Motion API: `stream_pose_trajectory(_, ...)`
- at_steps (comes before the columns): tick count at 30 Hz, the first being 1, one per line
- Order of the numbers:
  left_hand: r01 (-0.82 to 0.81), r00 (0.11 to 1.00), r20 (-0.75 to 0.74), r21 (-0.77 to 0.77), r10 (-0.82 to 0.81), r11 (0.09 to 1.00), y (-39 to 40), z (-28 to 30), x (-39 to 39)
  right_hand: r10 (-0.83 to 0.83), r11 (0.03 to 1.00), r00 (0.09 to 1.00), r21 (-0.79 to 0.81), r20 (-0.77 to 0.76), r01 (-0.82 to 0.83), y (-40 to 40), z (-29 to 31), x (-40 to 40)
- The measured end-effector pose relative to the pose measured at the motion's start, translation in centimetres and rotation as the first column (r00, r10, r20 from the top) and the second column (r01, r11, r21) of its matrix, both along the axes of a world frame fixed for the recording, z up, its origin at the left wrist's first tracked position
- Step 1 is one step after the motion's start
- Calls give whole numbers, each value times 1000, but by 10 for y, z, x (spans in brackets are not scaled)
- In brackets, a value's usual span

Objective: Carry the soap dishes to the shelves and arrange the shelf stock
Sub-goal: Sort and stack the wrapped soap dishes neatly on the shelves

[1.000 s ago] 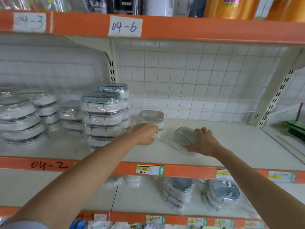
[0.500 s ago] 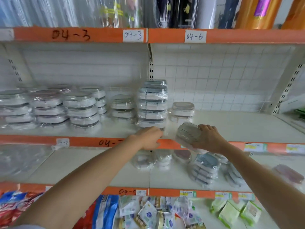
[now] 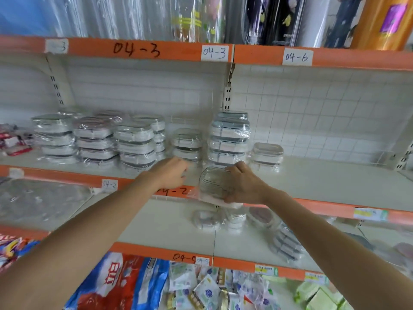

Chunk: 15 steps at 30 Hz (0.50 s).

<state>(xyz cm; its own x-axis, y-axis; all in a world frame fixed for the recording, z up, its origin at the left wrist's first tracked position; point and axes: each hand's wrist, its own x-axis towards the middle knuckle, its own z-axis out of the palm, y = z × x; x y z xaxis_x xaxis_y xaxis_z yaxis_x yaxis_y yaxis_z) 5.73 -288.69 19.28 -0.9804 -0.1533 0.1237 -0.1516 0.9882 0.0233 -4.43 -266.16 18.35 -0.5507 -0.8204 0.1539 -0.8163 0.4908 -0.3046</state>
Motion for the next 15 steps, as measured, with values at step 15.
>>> stream_pose_trajectory(15, -142, 982, -131, -50, 135, 989, -81, 45, -5, 27, 1000, 991, 14, -132, -25, -161, 56, -36)
